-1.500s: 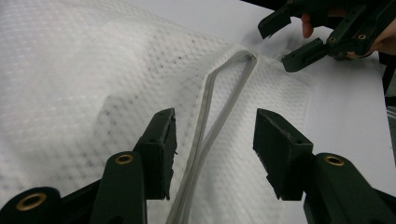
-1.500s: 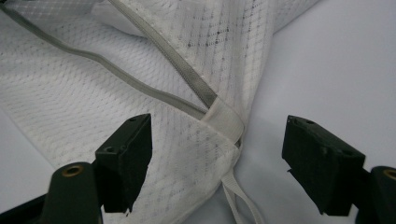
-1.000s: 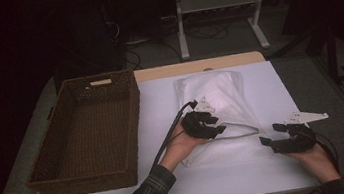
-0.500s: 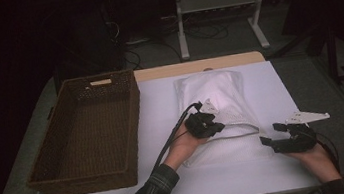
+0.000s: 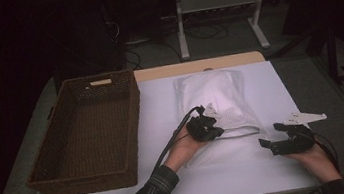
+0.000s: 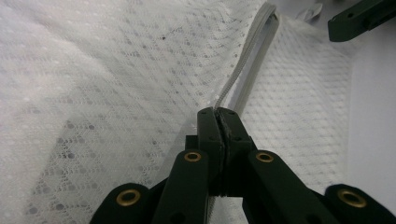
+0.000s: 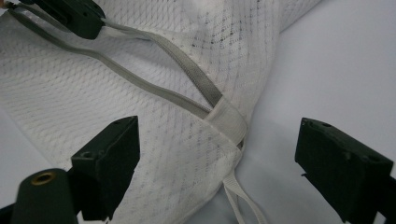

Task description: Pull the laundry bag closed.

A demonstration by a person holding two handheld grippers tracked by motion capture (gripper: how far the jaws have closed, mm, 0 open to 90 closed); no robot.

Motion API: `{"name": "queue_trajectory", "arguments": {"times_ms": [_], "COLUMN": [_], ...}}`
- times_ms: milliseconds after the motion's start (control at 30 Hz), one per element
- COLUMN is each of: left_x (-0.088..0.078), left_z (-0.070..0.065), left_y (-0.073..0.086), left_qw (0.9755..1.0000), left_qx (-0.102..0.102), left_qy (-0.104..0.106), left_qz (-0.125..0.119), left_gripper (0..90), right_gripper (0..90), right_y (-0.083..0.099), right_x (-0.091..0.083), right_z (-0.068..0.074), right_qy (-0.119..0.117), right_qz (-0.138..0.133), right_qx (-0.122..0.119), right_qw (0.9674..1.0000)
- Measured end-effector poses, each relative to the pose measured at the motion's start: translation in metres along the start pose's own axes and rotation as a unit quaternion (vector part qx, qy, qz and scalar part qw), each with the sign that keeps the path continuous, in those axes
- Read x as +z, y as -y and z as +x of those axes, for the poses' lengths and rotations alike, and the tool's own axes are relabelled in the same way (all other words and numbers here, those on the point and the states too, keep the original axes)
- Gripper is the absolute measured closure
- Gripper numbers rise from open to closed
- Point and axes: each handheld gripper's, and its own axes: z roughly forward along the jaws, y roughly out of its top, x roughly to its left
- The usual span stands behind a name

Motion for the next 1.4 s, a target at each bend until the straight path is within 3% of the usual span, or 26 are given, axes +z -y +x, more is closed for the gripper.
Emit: {"name": "queue_trajectory", "arguments": {"times_ms": [200,333,467,533,567,600,633,733,800,967,1400], "left_x": [0.006,0.015,0.016,0.016,0.014,0.014,0.009,-0.001,-0.008,-0.026,-0.058], "left_z": [0.0,0.0,0.003,0.004,0.004,0.004,0.004,0.004,0.002,-0.003,-0.014], "left_y": [0.002,0.007,0.008,0.009,0.008,0.008,0.008,0.01,0.011,0.018,0.039], "left_qw": [1.0,0.9995,0.9996,0.9995,0.9994,0.9994,0.9992,0.9978,0.9976,0.9972,0.9979], "left_qx": [-0.001,0.004,-0.005,-0.01,-0.013,-0.013,-0.019,-0.036,-0.036,-0.041,-0.039], "left_qy": [0.0,-0.001,0.009,0.016,0.025,0.025,0.033,0.055,0.056,0.049,0.019], "left_qz": [0.009,0.032,0.026,0.025,0.021,0.021,0.012,-0.009,-0.017,-0.04,-0.049], "left_gripper": [88.9,89.1,87.9,76.8,76.8,66.1,66.1,54.0,48.6,41.9,33.7], "right_gripper": [13.6,13.7,13.7,13.7,13.7,13.7,13.7,13.7,13.7,13.7,13.8], "right_y": [0.0,0.0,0.0,0.0,0.0,0.0,0.0,0.0,0.0,-0.001,-0.006], "right_x": [0.0,-0.001,-0.001,-0.001,-0.001,-0.001,-0.001,-0.001,-0.001,-0.001,0.0], "right_z": [-0.001,-0.001,-0.001,-0.001,-0.001,-0.001,-0.001,-0.002,-0.001,0.001,0.005], "right_qy": [0.003,0.004,0.003,0.003,0.003,0.003,0.003,0.002,-0.001,-0.006,-0.018], "right_qz": [0.001,0.0,-0.001,-0.001,-0.001,-0.001,-0.001,-0.002,-0.003,-0.004,-0.008], "right_qx": [0.003,0.004,0.004,0.004,0.004,0.004,0.004,0.005,0.004,0.0,-0.01], "right_qw": [1.0,1.0,1.0,1.0,1.0,1.0,1.0,1.0,1.0,1.0,0.9998]}}
